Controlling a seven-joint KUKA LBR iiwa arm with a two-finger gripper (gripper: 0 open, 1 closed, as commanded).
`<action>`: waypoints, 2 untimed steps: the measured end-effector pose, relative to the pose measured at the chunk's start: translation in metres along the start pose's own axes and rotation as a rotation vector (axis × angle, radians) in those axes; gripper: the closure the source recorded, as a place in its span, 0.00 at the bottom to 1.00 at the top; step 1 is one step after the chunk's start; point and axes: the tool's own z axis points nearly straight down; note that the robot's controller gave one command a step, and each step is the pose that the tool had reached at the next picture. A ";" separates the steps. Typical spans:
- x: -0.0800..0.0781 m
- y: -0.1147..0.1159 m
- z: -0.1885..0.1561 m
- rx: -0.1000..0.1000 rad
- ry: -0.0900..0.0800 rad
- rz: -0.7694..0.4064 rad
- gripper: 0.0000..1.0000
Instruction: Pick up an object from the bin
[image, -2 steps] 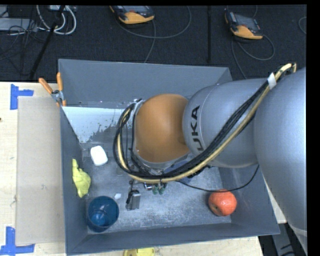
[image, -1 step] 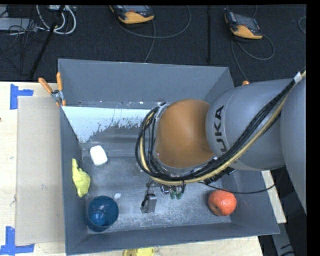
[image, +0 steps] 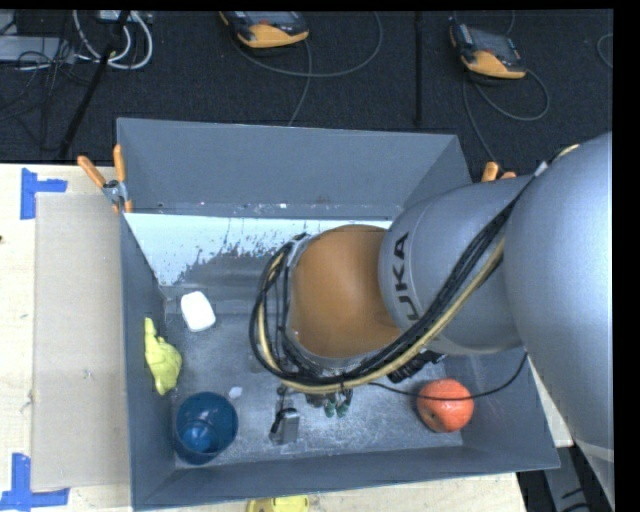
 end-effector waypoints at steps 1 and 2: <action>-0.016 0.046 0.019 -0.006 -0.001 -0.038 0.00; -0.008 0.063 0.026 -0.005 0.000 -0.072 0.00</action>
Offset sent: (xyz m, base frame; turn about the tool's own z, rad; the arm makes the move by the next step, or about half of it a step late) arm -0.0102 0.0696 -0.0297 -0.1318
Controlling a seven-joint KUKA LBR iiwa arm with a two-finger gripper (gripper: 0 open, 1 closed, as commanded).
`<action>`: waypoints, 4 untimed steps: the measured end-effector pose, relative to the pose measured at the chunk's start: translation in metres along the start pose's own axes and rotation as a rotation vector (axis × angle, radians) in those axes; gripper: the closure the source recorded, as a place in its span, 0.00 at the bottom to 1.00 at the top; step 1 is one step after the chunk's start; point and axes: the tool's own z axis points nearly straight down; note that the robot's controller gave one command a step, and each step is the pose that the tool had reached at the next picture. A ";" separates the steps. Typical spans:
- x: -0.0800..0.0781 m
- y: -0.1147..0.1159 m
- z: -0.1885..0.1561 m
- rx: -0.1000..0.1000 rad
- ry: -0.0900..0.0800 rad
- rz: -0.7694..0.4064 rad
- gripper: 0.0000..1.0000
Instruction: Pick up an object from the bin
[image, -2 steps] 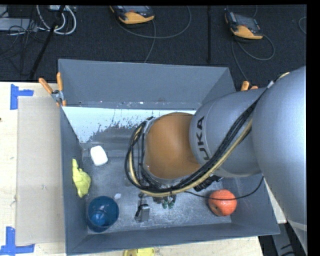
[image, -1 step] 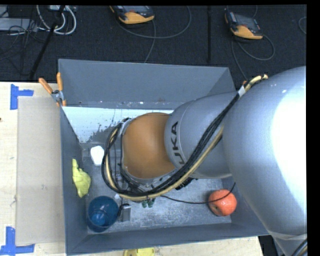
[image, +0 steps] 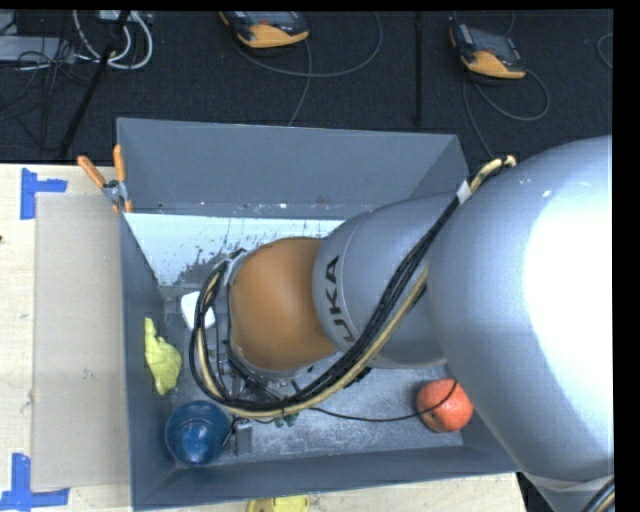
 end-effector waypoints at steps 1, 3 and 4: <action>0.025 0.015 0.024 0.001 -0.004 -0.211 1.00; 0.023 0.018 -0.002 0.001 0.000 -0.234 1.00; 0.026 0.020 -0.017 0.000 -0.004 -0.263 1.00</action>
Offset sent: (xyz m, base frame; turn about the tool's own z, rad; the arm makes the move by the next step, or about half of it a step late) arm 0.0000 0.0000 0.0000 0.0000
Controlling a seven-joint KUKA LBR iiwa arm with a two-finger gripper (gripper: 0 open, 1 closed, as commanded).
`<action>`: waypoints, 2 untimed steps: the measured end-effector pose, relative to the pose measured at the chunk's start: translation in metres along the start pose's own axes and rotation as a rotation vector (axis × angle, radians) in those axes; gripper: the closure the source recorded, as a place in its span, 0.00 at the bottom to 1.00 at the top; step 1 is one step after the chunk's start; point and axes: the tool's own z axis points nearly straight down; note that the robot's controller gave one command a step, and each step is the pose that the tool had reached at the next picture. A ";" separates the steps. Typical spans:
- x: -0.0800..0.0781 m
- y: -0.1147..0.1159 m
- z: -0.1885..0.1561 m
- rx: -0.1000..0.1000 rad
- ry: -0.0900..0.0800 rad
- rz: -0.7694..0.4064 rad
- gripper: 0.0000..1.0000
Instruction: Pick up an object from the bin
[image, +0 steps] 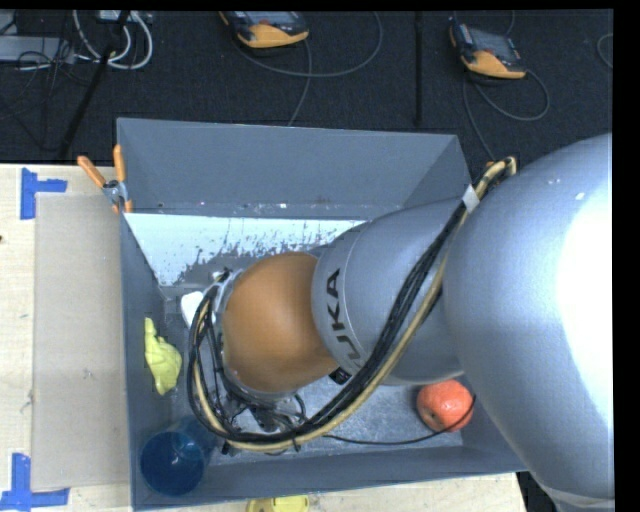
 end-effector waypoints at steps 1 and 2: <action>-0.007 -0.008 -0.010 -0.001 0.002 -0.027 0.00; -0.007 -0.008 -0.010 -0.001 0.003 -0.026 0.00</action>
Offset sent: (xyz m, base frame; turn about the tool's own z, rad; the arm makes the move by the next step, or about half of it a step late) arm 0.0000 0.0000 0.0000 0.0000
